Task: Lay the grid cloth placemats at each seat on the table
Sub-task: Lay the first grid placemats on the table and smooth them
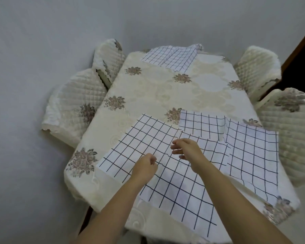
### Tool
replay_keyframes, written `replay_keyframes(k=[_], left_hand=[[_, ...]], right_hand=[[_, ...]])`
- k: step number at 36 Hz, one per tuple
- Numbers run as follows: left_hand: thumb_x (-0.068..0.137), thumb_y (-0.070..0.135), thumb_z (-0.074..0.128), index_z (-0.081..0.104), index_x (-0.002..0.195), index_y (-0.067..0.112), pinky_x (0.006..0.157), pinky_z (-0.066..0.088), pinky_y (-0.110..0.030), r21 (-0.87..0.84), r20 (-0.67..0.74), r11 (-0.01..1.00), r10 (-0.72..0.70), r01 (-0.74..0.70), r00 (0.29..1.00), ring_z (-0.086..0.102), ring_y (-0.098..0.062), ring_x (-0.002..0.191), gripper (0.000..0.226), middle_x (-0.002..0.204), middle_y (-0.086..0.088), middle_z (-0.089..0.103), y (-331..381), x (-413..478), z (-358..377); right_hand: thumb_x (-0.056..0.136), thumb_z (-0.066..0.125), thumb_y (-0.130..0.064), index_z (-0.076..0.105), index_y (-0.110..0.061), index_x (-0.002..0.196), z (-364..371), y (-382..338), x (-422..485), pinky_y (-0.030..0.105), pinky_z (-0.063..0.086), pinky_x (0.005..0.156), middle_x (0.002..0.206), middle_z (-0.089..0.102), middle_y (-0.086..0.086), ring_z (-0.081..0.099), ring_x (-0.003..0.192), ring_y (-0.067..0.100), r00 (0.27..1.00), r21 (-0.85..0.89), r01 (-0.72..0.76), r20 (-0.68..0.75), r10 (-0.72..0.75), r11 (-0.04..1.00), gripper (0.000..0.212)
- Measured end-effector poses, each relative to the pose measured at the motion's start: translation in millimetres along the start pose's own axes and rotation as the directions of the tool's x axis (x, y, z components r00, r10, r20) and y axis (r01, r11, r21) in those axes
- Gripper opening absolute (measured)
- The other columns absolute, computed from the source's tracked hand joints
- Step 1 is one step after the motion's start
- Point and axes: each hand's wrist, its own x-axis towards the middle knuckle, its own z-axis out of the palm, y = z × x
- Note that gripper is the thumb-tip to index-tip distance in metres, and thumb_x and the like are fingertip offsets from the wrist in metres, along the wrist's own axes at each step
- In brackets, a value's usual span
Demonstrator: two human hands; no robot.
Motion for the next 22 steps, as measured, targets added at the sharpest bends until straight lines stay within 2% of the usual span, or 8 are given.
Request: replay_keyframes(k=[4, 9, 14, 19, 22], left_hand=[[0.093, 0.025, 0.049, 0.051, 0.126, 0.014, 0.091, 0.047, -0.032, 0.262, 0.009, 0.965, -0.016, 0.013, 1.0, 0.055, -0.02, 0.11, 0.035, 0.125, -0.004, 0.054, -1.9, 16.7, 19.2], [0.09, 0.034, 0.052, 0.051, 0.122, 0.012, 0.089, 0.046, -0.034, 0.446, 0.031, 0.892, -0.101, 0.077, 0.994, 0.049, -0.024, 0.113, 0.039, 0.125, -0.008, 0.048, -5.3, 31.1, 42.9], [0.089, 0.034, 0.054, 0.049, 0.119, 0.013, 0.088, 0.043, -0.033, 0.535, -0.017, 0.839, -0.103, 0.096, 0.995, 0.045, -0.024, 0.114, 0.037, 0.123, -0.008, 0.047, -5.5, 42.5, 53.0], [0.091, 0.027, 0.049, 0.05, 0.116, 0.011, 0.084, 0.042, -0.032, 0.596, -0.053, 0.798, -0.067, 0.086, 0.996, 0.047, -0.024, 0.11, 0.029, 0.12, -0.008, 0.049, -6.8, 46.9, 58.2], [0.093, 0.024, 0.045, 0.051, 0.115, 0.011, 0.085, 0.042, -0.032, 0.604, -0.055, 0.793, -0.055, 0.077, 0.997, 0.047, -0.023, 0.11, 0.027, 0.12, -0.007, 0.05, -8.1, 47.4, 60.2]], right_hand=[[0.095, 0.044, -0.016, 0.059, -0.01, 0.097, -0.5, 9.5, 19.7, 0.024, 0.042, 0.066, 0.089, 0.062, 0.005, 0.058, 0.073, 0.016, 0.998, -0.038, -0.055, 0.033, 0.056, 0.998, 0.016], [0.093, 0.046, -0.018, 0.059, -0.013, 0.09, 1.2, 22.1, 41.3, 0.025, 0.041, 0.066, 0.092, 0.062, 0.006, 0.058, 0.073, 0.016, 0.989, -0.106, -0.115, 0.084, 0.124, 0.988, 0.014], [0.093, 0.046, -0.018, 0.059, -0.011, 0.097, 3.0, 28.9, 56.0, 0.023, 0.041, 0.063, 0.094, 0.062, 0.006, 0.059, 0.079, 0.018, 0.979, -0.145, -0.137, 0.128, 0.156, 0.98, 0.015], [0.093, 0.046, -0.018, 0.059, -0.015, 0.088, 6.0, 33.7, 65.7, 0.022, 0.041, 0.063, 0.096, 0.061, 0.006, 0.059, 0.079, 0.018, 0.975, -0.151, -0.135, 0.157, 0.158, 0.979, 0.015], [0.094, 0.045, -0.018, 0.059, -0.013, 0.093, 8.5, 38.0, 70.0, 0.023, 0.041, 0.064, 0.096, 0.061, 0.005, 0.058, 0.077, 0.017, 0.971, -0.167, -0.14, 0.17, 0.169, 0.976, 0.015]])
